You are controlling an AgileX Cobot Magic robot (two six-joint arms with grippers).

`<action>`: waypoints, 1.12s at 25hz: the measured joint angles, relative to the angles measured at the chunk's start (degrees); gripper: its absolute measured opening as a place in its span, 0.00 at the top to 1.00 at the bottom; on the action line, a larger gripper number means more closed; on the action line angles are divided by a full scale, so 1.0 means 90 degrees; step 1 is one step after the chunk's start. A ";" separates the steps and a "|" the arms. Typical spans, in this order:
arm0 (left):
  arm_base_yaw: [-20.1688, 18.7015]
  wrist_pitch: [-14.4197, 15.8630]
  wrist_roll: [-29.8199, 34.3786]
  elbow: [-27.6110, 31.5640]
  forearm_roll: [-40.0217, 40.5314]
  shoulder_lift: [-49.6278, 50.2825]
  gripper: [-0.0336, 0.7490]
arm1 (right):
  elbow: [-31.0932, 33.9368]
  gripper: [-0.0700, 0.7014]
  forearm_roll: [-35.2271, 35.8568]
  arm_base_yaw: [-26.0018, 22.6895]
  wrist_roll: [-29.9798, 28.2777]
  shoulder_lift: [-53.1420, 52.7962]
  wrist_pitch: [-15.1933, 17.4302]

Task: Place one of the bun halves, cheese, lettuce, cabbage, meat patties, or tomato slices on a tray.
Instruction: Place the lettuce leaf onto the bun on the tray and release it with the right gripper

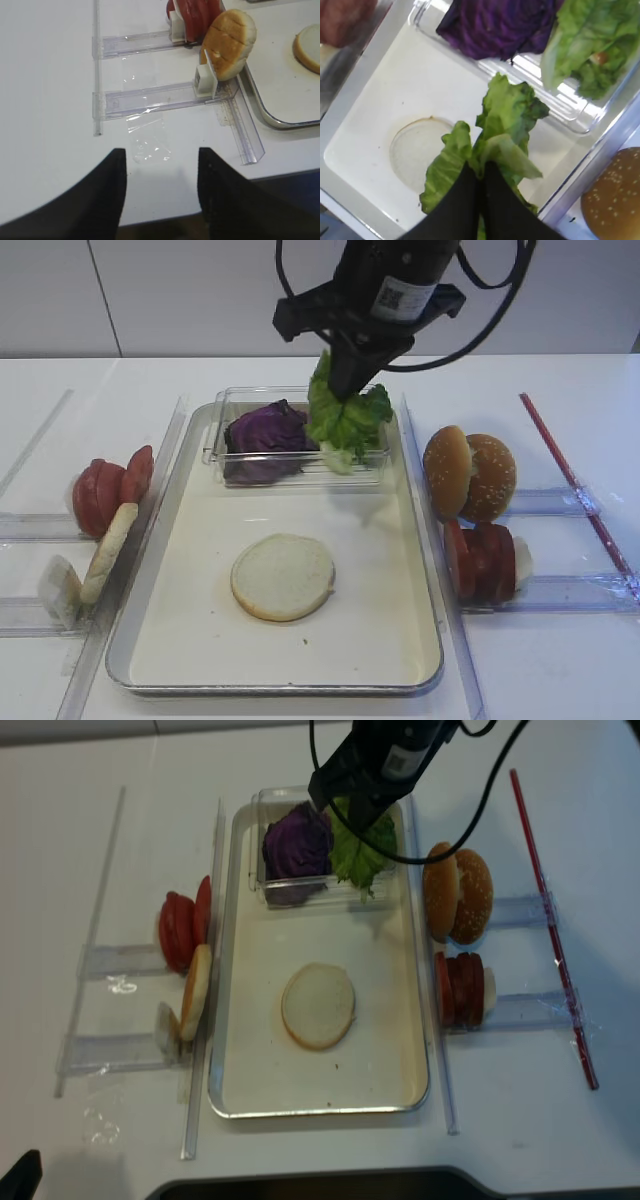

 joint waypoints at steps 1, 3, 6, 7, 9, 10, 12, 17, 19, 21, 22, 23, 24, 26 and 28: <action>0.0000 0.0000 0.0000 0.0000 0.0000 0.0000 0.52 | 0.0152 0.85 -0.0001 0.0073 -0.0010 -0.0080 0.0000; 0.0000 -0.0011 0.0000 0.0000 0.0000 0.0000 0.52 | 0.0373 0.85 -0.0001 0.0302 -0.0049 -0.0191 0.0000; 0.0000 -0.0011 0.0000 0.0000 0.0000 0.0000 0.52 | 0.0585 0.85 -0.0043 0.0692 -0.0075 -0.0217 0.0000; 0.0000 -0.0011 0.0000 0.0000 0.0000 0.0000 0.52 | 0.0631 0.85 -0.0076 0.0828 -0.0075 -0.0217 0.0000; 0.0000 -0.0011 0.0000 0.0000 0.0000 0.0000 0.52 | 0.0678 0.85 -0.0202 0.1055 -0.0075 -0.0217 -0.0014; 0.0000 -0.0011 0.0000 0.0000 0.0000 0.0000 0.52 | 0.0678 0.85 -0.0283 0.1152 -0.0075 -0.0217 -0.0014; 0.0000 -0.0011 0.0000 0.0000 0.0000 0.0000 0.52 | 0.0678 0.85 -0.0348 0.1249 -0.0075 -0.0217 -0.0014; 0.0000 -0.0011 0.0000 0.0000 0.0000 0.0000 0.52 | 0.0678 0.85 -0.0336 0.1263 -0.0075 -0.0009 -0.0027; 0.0000 -0.0011 0.0000 0.0000 0.0000 0.0000 0.52 | 0.0692 0.85 -0.0336 0.1263 -0.0075 0.0061 -0.0044; 0.0000 -0.0011 0.0000 0.0000 0.0000 0.0000 0.52 | 0.0692 0.85 -0.0336 0.1263 -0.0075 0.0104 -0.0044; 0.0000 -0.0011 0.0000 0.0000 0.0000 0.0000 0.52 | 0.0692 0.85 -0.0336 0.1263 -0.0089 0.0131 -0.0044; 0.0000 -0.0011 0.0000 0.0000 0.0000 0.0000 0.52 | 0.0704 0.85 -0.0336 0.1263 -0.0111 0.0145 -0.0052; 0.0000 -0.0011 0.0000 0.0000 0.0000 0.0000 0.52 | 0.0754 0.85 -0.0336 0.1263 -0.0127 0.0160 -0.0083; 0.0000 -0.0011 0.0000 0.0000 0.0000 0.0000 0.52 | 0.1000 0.85 -0.0336 0.1263 -0.0127 0.0170 -0.0124; 0.0000 -0.0011 0.0000 0.0000 0.0000 0.0000 0.52 | 0.1288 0.85 -0.0256 0.1263 -0.0188 0.0170 -0.0272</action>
